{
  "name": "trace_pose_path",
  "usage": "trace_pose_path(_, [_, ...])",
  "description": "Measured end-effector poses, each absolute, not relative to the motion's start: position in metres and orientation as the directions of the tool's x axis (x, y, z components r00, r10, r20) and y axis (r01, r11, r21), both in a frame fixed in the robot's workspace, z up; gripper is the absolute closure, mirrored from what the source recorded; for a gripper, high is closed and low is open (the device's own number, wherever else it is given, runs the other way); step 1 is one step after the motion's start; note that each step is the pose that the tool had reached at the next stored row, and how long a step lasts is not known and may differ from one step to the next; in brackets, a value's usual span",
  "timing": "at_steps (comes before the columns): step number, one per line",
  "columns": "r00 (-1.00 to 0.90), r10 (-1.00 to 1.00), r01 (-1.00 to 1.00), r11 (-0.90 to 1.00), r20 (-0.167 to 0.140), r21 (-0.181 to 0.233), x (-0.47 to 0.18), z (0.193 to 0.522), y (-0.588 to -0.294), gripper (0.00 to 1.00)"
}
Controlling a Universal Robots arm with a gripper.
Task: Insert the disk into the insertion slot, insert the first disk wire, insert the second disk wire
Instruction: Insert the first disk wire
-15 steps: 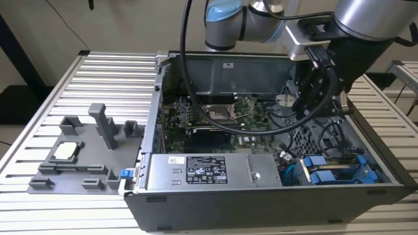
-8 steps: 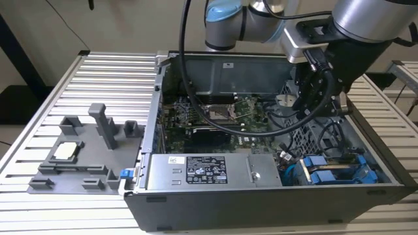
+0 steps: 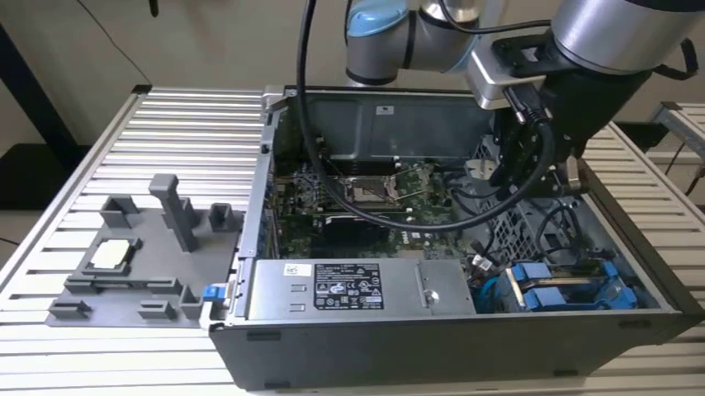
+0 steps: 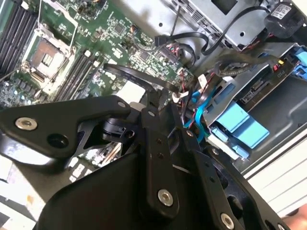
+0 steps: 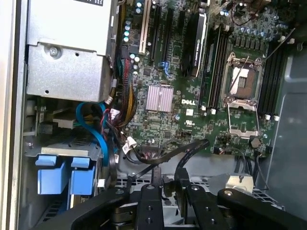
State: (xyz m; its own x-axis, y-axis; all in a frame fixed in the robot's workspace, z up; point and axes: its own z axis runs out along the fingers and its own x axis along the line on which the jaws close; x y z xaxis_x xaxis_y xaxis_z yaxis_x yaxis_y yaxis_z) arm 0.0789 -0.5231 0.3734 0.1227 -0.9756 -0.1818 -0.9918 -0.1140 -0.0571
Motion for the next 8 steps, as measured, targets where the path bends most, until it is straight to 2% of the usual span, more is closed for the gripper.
trace_pose_path(8, [0.134,-0.974,-0.990,-0.124,-0.181,-0.067,0.0789,0.3720,-0.5231,0.73])
